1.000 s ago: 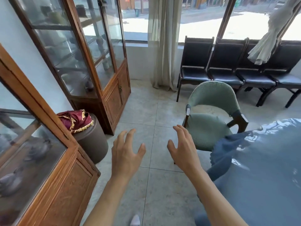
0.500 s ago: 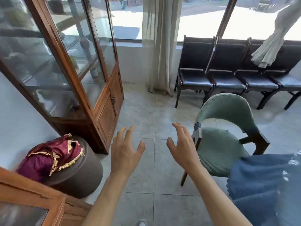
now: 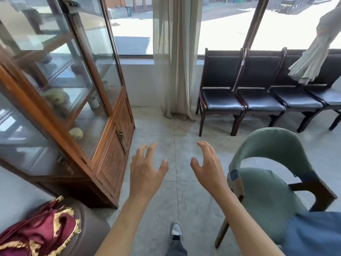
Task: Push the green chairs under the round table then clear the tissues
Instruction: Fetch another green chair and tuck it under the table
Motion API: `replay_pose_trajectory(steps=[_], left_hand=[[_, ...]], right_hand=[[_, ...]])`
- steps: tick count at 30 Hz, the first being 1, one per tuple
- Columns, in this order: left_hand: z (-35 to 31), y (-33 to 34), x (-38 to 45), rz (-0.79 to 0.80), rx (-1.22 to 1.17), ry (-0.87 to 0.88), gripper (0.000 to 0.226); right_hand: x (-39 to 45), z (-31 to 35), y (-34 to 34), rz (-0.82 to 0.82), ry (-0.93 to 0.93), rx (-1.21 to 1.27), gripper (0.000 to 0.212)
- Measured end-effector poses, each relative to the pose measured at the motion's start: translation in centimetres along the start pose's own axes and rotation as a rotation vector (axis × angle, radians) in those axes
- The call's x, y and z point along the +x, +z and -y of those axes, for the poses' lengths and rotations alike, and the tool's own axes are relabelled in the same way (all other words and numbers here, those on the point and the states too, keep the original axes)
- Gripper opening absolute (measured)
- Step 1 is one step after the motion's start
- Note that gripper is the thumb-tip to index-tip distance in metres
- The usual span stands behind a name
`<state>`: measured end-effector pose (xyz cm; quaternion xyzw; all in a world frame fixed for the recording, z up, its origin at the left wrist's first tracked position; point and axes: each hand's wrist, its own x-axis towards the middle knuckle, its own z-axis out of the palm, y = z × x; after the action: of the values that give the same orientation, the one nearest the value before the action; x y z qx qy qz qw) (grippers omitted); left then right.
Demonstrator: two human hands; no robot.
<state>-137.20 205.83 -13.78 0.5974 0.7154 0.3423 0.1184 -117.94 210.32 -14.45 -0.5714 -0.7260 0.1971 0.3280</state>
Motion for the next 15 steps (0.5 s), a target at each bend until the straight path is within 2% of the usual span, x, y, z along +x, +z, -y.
replay_pose_trajectory(steps=[8,15], left_hand=[[-2.1,5.3,16.2,0.007,-0.003,0.02,0.058],[-3.3,8.8,27.6,0.019,-0.019,0.064,0.058]], right_hand=[[16.4,-4.0,0.9,-0.026,-0.001,0.039,0.054],[27.2,-7.0,1.0,-0.091,0.018,0.013,0.053]])
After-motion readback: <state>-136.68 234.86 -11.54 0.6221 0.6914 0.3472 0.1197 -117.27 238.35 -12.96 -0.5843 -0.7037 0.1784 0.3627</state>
